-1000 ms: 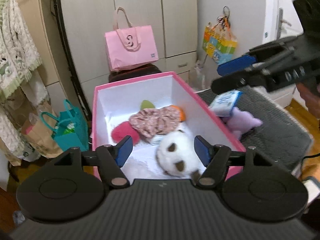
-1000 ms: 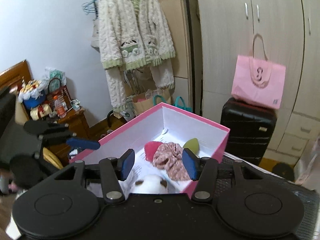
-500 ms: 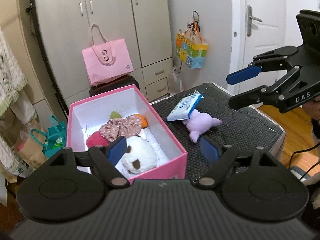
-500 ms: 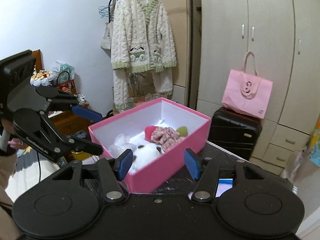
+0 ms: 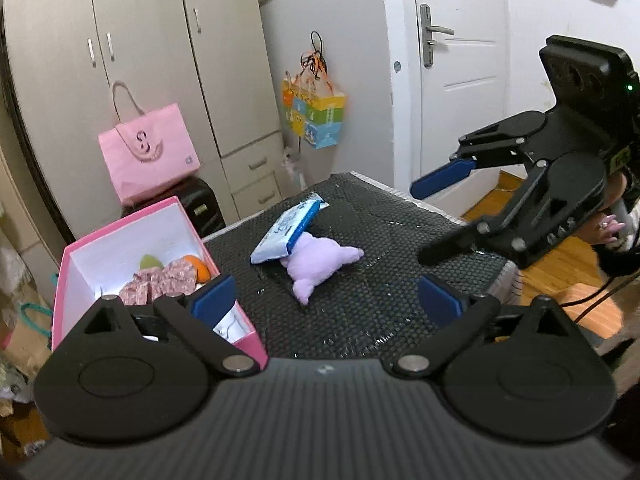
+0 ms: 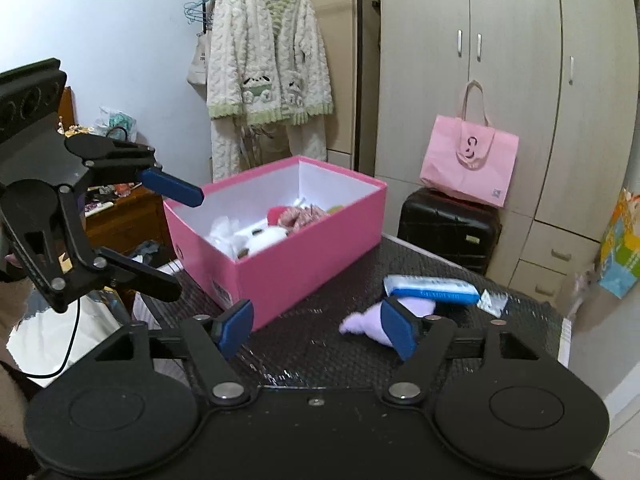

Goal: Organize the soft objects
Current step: 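Move both tools back toward the lilac plush and blue wipes pack, then close the left tool on the lilac plush while the right tool pinches it too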

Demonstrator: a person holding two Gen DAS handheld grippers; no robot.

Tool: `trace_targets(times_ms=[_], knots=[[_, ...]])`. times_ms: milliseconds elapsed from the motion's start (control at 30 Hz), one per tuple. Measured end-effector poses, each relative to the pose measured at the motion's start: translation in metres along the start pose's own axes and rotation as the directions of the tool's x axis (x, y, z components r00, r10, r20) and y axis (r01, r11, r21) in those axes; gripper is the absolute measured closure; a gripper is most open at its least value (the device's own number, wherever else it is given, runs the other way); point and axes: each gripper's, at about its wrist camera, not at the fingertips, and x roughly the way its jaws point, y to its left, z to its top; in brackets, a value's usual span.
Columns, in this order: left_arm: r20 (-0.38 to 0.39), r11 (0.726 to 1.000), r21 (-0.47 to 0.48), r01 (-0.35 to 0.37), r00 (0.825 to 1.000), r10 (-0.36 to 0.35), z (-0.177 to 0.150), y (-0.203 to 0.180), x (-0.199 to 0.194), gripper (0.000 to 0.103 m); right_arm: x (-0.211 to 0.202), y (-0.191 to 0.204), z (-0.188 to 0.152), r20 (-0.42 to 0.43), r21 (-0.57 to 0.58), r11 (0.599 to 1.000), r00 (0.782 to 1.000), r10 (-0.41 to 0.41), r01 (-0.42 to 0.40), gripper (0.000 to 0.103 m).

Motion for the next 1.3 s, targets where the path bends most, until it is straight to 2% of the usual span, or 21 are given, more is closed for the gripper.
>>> trace_targets(times_ms=[67, 267, 433, 500, 600, 733, 933, 1033, 1133, 1300], knots=[[0.013, 1.000, -0.003, -0.023, 1.000, 0.023, -0.006, -0.004, 0.010, 0.004, 0.007, -0.005, -0.009, -0.010, 0.007, 1.000, 1.000, -0.013, 0.013, 0.018], [0.038, 0.991, -0.135, 0.022, 0.999, -0.017, -0.009, 0.005, 0.037, 0.002, 0.027, -0.020, -0.026, -0.014, 0.009, 0.998, 0.998, -0.069, 0.069, 0.017], [0.069, 0.986, -0.157, 0.058, 0.997, -0.047, -0.003, 0.006, 0.058, 0.002, 0.042, -0.027, -0.041, 0.054, -0.043, 0.990, 0.990, -0.133, 0.136, 0.017], [0.085, 0.980, -0.183, 0.080, 0.994, -0.065, -0.002, 0.006, 0.067, 0.002, 0.049, -0.030, -0.046, 0.055, -0.045, 0.991, 0.990, -0.126, 0.129, 0.017], [0.126, 0.983, -0.175, 0.051, 0.992, -0.029, -0.003, -0.003, 0.080, 0.002, 0.061, -0.034, -0.053, 0.030, -0.033, 0.998, 0.999, -0.043, 0.044, 0.017], [0.148, 0.988, -0.158, 0.001, 0.989, 0.023, -0.004, -0.017, 0.100, 0.002, 0.075, -0.033, -0.057, 0.014, -0.049, 0.996, 0.997, -0.078, 0.079, 0.017], [0.109, 0.968, -0.249, 0.035, 0.994, -0.008, -0.007, -0.015, 0.132, 0.005, 0.095, -0.044, -0.062, -0.023, -0.020, 0.994, 0.994, -0.109, 0.109, 0.017], [0.080, 0.958, -0.285, 0.017, 0.997, 0.006, -0.011, -0.014, 0.151, 0.005, 0.100, -0.053, -0.064, -0.032, 0.009, 0.992, 0.992, -0.124, 0.124, 0.017], [0.045, 0.936, -0.351, 0.009, 0.999, 0.007, -0.016, -0.008, 0.173, 0.005, 0.110, -0.059, -0.061, -0.058, 0.023, 0.990, 0.989, -0.136, 0.138, 0.017], [0.021, 0.909, -0.412, -0.060, 0.997, 0.075, -0.020, 0.004, 0.196, 0.005, 0.128, -0.066, -0.053, -0.100, 0.018, 0.988, 0.984, -0.150, 0.153, 0.017]])
